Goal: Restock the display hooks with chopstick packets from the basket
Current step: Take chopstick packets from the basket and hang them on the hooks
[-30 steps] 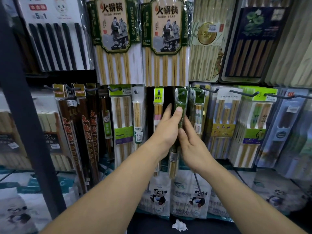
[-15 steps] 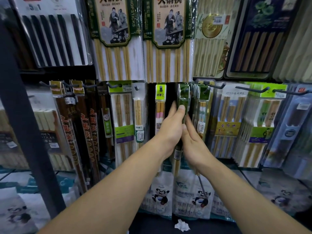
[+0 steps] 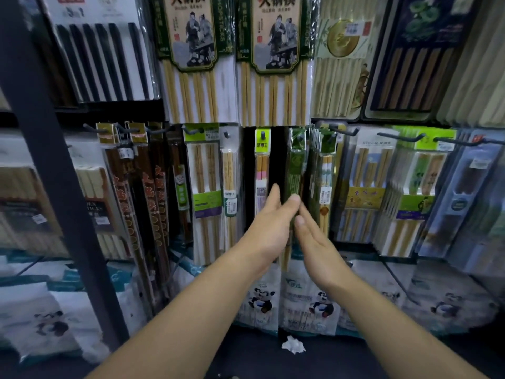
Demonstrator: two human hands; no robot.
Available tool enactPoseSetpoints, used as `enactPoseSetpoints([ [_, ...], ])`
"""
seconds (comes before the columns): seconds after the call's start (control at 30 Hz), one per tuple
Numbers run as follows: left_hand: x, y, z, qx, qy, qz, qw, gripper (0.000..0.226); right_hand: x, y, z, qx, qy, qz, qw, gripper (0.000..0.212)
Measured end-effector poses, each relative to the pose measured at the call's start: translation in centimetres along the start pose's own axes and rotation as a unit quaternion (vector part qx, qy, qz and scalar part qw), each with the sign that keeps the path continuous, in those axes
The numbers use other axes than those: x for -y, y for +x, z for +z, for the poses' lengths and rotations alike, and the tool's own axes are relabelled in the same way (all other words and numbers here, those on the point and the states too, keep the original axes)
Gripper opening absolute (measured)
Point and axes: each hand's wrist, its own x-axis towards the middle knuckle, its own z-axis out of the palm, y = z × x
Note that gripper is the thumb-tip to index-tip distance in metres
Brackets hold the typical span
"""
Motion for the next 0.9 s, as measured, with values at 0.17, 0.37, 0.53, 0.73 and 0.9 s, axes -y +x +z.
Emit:
enactPoseSetpoints([
  [0.17,4.3,-6.7,-3.0,-0.04,0.094,0.016,0.995,0.043,-4.4,-5.4,1.9,-0.018,-0.012,0.022,1.0,0.066],
  [0.37,15.2,-10.9,-8.6,-0.143,0.19,-0.111,0.965,0.012,-12.6,-10.1,4.9,-0.02,-0.075,0.137,0.988,0.011],
  [0.53,25.4,-15.1,-14.6,-0.201,0.344,-0.252,0.882,0.015,-21.0,-14.0,9.1,0.045,-0.149,0.184,0.971,0.008],
  [0.73,33.1,-20.9,-19.4,-0.221,0.394,-0.366,0.814,0.049,-31.7,-15.9,14.6,0.145,-0.212,0.271,0.928,0.014],
  [0.9,36.5,-23.1,-20.6,-0.196,0.349,-0.362,0.842,0.036,-39.5,-16.5,18.4,0.199,-0.277,0.296,0.892,0.021],
])
